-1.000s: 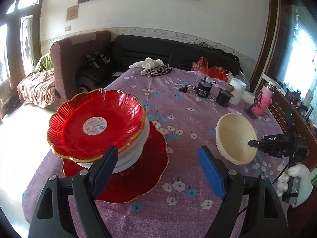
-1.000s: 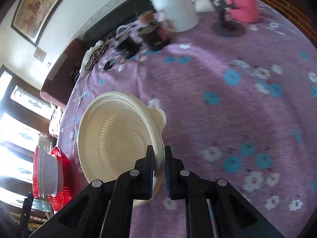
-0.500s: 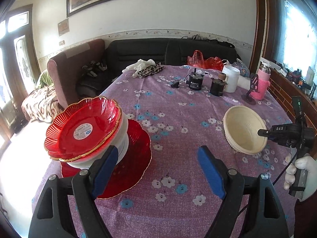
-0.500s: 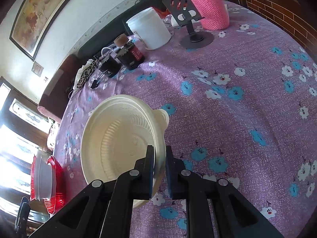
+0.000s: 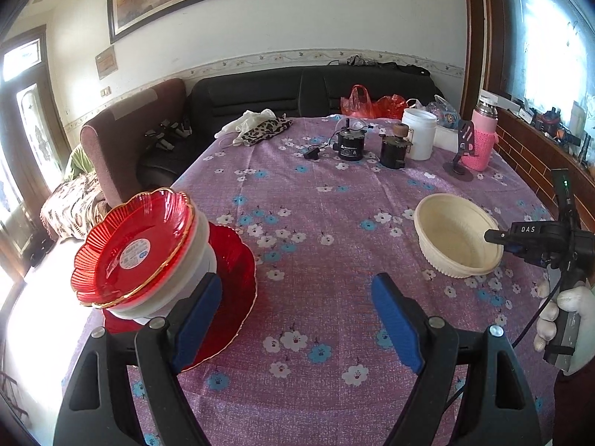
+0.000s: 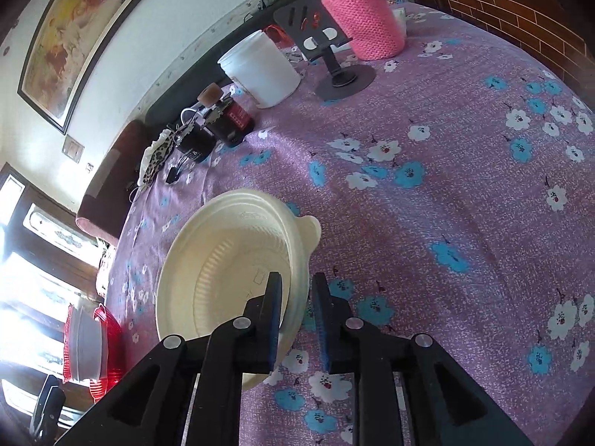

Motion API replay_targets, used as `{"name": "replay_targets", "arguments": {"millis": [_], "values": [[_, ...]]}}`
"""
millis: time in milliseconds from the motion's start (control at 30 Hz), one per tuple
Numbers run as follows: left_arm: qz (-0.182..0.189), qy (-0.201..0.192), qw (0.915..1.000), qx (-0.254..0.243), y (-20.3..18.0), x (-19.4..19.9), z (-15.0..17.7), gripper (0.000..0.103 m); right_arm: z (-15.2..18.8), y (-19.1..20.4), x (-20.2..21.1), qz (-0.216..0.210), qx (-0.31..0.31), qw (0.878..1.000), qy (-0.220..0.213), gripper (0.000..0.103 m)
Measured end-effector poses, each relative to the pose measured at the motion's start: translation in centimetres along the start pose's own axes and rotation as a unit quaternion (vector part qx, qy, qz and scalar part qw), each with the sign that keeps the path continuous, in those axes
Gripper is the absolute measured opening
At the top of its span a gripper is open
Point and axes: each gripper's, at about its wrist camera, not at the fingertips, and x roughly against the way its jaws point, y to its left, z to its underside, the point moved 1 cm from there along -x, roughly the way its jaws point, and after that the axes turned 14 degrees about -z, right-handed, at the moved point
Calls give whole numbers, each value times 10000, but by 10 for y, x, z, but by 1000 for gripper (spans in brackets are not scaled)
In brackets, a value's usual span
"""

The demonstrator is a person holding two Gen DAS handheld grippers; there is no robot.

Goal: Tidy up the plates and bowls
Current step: 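Lift the cream bowl with the right gripper and bring it toward the left gripper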

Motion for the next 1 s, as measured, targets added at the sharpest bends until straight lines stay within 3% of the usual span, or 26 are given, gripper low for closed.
{"name": "replay_targets", "arguments": {"millis": [367, 567, 733, 900, 1000], "values": [[-38, 133, 9995, -290, -26, -11, 0, 82, -1, -13, 12, -115, 68, 9986, -511, 37], [-4, 263, 9989, -386, -44, -23, 2, 82, -6, -22, 31, 180, 207, 9941, -1046, 42], [344, 514, 9974, -361, -67, -38, -2, 82, -12, -29, 58, 522, 198, 9853, -1615, 45], [642, 539, 9961, -283, -95, -52, -16, 82, -16, -36, 64, 431, 61, 9857, -1629, 47], [818, 779, 9934, -192, -111, -70, -24, 82, -14, -31, 59, 382, 166, 9875, -1523, 47]]}}
